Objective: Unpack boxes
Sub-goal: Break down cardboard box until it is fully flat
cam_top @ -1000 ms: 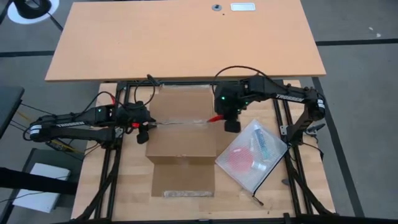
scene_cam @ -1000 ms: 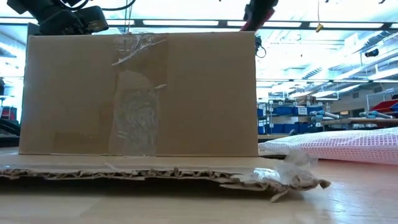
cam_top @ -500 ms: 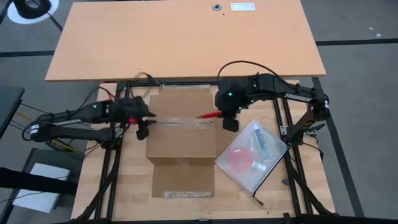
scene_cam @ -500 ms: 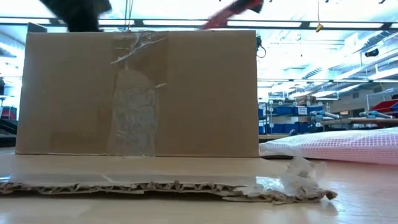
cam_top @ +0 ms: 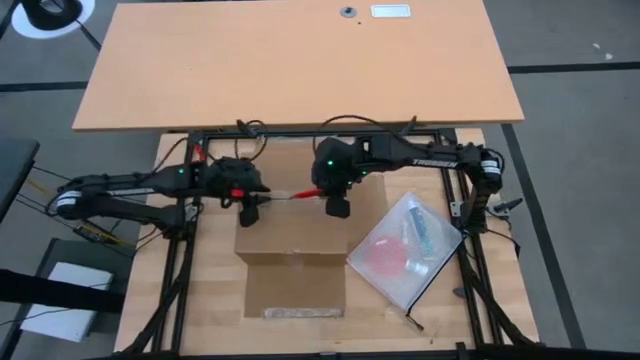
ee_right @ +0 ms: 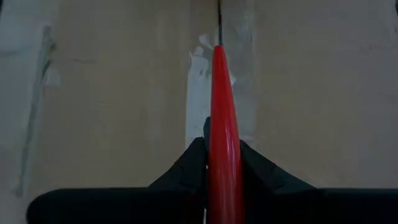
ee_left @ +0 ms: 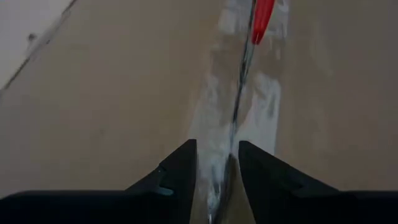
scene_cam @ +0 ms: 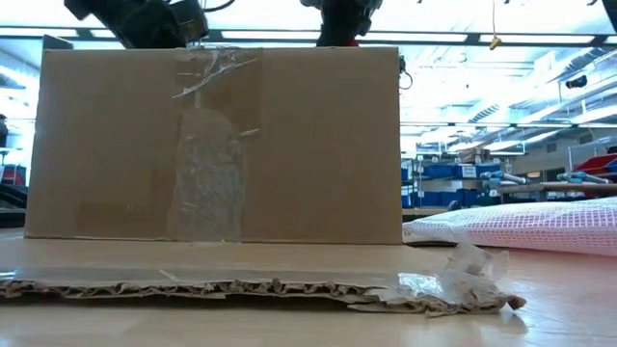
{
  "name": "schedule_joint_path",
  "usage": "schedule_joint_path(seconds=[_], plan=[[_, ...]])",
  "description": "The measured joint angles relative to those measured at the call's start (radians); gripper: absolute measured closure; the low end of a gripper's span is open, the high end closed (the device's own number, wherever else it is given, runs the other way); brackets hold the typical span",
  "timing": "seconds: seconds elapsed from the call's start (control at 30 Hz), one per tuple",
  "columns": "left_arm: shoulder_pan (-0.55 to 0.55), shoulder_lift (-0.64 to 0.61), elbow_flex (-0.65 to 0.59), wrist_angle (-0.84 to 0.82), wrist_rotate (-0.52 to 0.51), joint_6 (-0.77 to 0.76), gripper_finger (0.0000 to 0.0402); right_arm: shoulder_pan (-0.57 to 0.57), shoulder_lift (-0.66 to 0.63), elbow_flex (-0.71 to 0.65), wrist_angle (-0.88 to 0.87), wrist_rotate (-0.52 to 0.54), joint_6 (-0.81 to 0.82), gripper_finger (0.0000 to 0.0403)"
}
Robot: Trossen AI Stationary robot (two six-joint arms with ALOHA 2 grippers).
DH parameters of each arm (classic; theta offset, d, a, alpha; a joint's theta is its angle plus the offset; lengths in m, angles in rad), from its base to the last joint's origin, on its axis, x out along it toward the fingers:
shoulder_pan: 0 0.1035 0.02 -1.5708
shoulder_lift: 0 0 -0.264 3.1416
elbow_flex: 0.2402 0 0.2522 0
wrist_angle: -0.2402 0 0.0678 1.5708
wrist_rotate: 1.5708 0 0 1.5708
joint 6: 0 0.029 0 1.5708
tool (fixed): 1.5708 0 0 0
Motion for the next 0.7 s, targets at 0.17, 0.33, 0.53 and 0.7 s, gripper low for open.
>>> schedule_joint_path(seconds=[0.17,0.33,0.53,0.7], plan=[[-0.001,0.029,0.024,0.054,0.060,-0.046,0.0270,-0.011,-0.006,0.002,-0.034,0.001,-0.023,0.0346],[-0.002,0.025,0.121,0.060,0.080,-0.057,0.0270,-0.021,-0.021,0.002,-0.039,0.001,-0.018,0.0346],[-0.002,0.049,0.176,0.110,0.078,-0.049,0.0266,-0.020,-0.020,0.002,-0.060,0.009,-0.033,0.0346],[0.006,0.089,0.222,0.096,0.054,-0.034,0.0233,-0.020,-0.020,0.002,-0.049,-0.002,-0.031,0.0346]])
